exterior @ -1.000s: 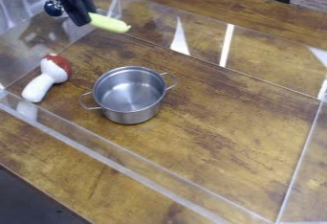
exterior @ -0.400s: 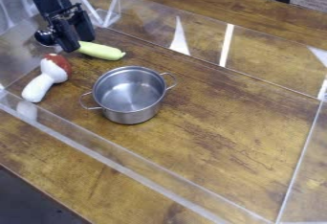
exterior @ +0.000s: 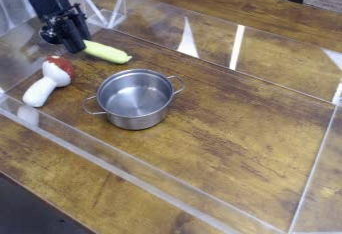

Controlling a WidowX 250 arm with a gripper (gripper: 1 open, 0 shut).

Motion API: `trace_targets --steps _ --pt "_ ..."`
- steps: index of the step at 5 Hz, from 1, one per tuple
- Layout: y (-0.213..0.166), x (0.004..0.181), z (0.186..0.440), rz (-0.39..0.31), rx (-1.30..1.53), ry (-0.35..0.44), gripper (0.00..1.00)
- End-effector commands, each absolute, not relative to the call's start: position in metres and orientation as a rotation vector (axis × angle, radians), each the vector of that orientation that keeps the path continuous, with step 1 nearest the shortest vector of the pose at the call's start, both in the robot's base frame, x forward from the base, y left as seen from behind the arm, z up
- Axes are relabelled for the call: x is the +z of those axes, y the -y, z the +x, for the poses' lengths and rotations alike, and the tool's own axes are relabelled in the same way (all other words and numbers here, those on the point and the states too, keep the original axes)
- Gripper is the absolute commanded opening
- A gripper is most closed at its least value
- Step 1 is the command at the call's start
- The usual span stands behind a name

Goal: Move the green spoon to the left

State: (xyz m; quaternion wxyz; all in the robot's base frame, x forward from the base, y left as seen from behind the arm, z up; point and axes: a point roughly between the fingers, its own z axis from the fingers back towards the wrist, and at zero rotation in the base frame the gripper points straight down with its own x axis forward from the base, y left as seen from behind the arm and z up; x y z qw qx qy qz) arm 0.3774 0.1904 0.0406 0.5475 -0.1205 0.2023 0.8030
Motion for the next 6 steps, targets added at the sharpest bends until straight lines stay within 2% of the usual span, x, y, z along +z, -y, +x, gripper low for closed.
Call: trace_targets --steps 1,2,3,4,5,6 --pt "-0.202 0.089 0.373 -0.334 1.940 -0.347 0.00" --pt "-0.200 0.103 0.380 -0.312 1.861 -0.356 0.00" --pt "-0.195 0.105 0.392 -0.286 1.771 -0.357 0.00" --pt "-0.187 0.093 0.394 -0.271 1.738 -0.362 1.00" --pt "-0.187 0.084 0.391 -0.260 1.716 -0.363 0.00" --pt "-0.190 0.087 0.383 -0.244 1.685 -0.356 0.00"
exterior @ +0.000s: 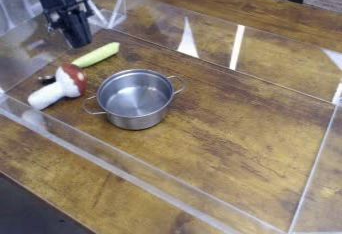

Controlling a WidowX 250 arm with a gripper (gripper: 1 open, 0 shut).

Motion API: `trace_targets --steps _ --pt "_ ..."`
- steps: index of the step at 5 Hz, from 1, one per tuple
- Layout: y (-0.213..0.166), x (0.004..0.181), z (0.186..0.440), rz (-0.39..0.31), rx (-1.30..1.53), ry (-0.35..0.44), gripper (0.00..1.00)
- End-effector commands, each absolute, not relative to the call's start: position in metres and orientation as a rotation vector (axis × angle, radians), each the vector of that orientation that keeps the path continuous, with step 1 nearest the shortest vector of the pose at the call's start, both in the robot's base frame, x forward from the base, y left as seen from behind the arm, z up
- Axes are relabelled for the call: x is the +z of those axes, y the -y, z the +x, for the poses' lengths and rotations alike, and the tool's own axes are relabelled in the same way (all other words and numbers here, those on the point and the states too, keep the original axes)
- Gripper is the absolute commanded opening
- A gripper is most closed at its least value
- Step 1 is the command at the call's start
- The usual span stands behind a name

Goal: Move the green spoon to the left

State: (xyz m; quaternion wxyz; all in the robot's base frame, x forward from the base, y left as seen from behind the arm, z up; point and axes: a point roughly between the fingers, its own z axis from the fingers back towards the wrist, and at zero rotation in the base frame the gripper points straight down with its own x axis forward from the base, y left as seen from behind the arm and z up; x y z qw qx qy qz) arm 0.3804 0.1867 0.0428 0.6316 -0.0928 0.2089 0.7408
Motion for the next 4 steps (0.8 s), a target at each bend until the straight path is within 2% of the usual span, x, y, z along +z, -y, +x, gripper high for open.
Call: trace_targets --steps 1,2,4 --pt "-0.194 0.094 0.383 -0.234 1.726 -0.332 0.00" --pt "-0.195 0.097 0.386 -0.226 1.769 -0.290 0.00" --pt "-0.187 0.125 0.378 -0.178 1.720 -0.239 0.00"
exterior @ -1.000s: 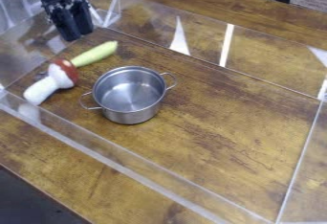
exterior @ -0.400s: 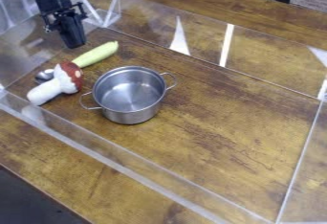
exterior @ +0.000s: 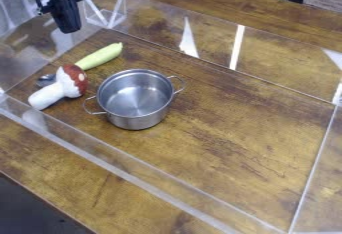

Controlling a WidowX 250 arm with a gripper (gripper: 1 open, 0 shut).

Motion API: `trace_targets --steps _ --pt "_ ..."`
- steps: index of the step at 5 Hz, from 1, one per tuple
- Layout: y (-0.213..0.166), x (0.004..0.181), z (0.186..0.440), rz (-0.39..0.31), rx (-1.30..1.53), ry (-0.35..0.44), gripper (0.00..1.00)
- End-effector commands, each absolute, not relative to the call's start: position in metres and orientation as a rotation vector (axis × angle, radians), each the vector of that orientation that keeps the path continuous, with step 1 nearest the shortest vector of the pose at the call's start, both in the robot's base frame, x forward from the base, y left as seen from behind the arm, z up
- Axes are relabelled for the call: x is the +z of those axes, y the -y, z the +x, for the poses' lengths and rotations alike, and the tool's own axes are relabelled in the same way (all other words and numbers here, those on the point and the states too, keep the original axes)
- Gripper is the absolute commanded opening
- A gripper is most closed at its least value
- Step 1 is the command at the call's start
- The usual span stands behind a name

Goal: Move the green spoon to the left

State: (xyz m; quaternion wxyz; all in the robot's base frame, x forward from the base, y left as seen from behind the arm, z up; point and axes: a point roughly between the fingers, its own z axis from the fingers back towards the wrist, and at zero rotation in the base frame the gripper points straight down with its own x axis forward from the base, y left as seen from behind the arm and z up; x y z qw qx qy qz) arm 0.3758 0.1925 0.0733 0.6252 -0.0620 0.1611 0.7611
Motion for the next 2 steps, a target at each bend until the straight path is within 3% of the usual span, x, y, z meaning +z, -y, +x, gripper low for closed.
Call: trace_targets --steps 1,2 --pt "-0.1859 0.1188 0.3765 -0.178 1.807 -0.236 0.00" --pt "-0.1906 0.1126 0.3745 -0.177 1.895 -0.224 0.00"
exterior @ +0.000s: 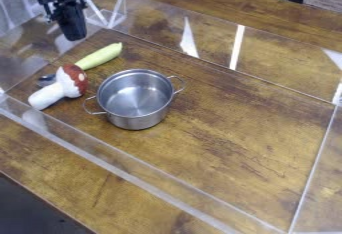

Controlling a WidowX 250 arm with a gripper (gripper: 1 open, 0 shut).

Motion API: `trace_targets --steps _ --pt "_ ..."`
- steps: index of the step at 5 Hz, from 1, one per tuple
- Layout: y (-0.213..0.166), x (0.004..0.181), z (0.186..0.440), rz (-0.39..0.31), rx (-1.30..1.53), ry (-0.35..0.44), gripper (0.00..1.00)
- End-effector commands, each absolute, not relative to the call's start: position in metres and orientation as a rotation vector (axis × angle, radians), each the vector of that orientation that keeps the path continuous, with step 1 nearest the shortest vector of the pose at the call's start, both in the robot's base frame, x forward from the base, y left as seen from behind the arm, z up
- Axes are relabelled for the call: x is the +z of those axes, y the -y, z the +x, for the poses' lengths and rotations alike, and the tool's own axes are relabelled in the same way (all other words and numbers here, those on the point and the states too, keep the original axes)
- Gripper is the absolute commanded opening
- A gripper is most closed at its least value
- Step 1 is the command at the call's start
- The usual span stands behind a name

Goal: Move the green spoon to the left

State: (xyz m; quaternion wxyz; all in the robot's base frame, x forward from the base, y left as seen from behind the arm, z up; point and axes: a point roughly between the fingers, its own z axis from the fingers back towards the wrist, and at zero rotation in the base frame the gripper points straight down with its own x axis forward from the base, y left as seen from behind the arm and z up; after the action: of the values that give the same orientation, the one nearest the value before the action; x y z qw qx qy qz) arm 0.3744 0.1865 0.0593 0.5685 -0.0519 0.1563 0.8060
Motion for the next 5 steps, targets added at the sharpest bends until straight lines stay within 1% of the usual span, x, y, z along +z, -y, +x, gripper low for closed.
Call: trace_targets --steps 1,2,3,4,5 --pt "-0.196 0.105 0.371 -0.182 1.985 -0.219 0.00" --pt "-0.200 0.099 0.386 -0.178 1.979 -0.221 0.00" --pt "-0.196 0.085 0.398 -0.165 1.977 -0.225 0.00" --pt "-0.189 0.066 0.399 -0.157 2.013 -0.229 0.00" --pt "-0.189 0.064 0.398 -0.153 2.044 -0.233 0.00"
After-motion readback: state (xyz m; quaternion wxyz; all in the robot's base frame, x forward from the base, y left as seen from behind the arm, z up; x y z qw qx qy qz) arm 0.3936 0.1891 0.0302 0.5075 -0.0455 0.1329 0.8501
